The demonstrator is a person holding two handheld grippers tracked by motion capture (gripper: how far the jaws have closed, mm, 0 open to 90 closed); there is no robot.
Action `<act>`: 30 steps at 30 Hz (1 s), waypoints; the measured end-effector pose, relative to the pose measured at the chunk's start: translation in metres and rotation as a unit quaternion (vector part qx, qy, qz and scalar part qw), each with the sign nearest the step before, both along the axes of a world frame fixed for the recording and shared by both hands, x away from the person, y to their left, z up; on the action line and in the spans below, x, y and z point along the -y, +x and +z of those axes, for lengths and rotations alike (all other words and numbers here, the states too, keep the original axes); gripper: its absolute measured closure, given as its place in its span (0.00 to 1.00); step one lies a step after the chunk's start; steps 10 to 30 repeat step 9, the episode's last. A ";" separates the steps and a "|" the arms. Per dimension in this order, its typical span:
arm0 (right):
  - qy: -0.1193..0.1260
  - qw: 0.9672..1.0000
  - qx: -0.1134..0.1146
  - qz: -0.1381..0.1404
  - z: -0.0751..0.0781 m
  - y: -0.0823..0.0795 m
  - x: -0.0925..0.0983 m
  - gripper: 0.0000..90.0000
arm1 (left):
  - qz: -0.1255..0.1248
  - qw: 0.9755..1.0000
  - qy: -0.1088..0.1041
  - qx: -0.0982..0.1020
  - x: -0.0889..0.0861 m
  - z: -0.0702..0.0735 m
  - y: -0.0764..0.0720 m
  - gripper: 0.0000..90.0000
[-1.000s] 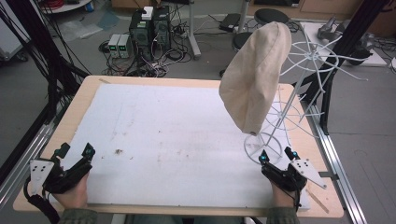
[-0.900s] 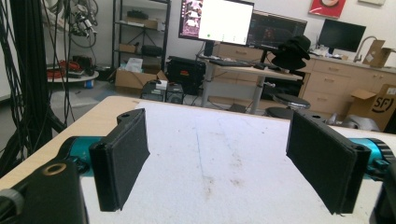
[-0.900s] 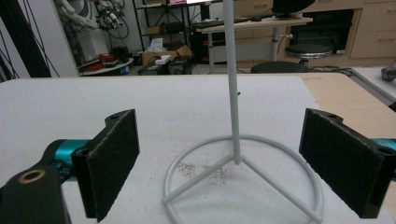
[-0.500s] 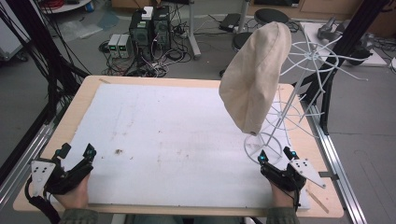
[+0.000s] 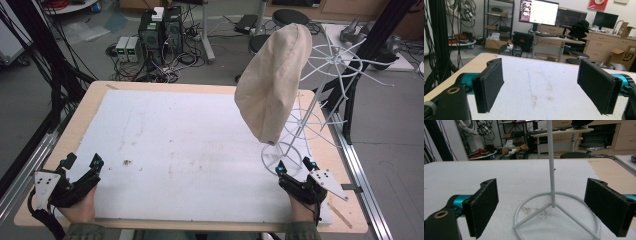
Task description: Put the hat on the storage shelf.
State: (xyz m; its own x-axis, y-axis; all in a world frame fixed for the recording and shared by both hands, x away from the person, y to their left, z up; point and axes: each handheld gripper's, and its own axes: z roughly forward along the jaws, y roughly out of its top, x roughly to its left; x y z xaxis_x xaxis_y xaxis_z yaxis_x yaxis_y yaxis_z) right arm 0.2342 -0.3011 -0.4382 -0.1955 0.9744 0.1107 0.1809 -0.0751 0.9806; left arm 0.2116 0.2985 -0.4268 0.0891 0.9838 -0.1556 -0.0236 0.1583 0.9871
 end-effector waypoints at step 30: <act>0.001 1.000 -0.001 0.001 -0.001 0.001 -0.001 0.13 | -0.005 1.000 -0.002 -0.004 0.001 -0.002 0.001 0.23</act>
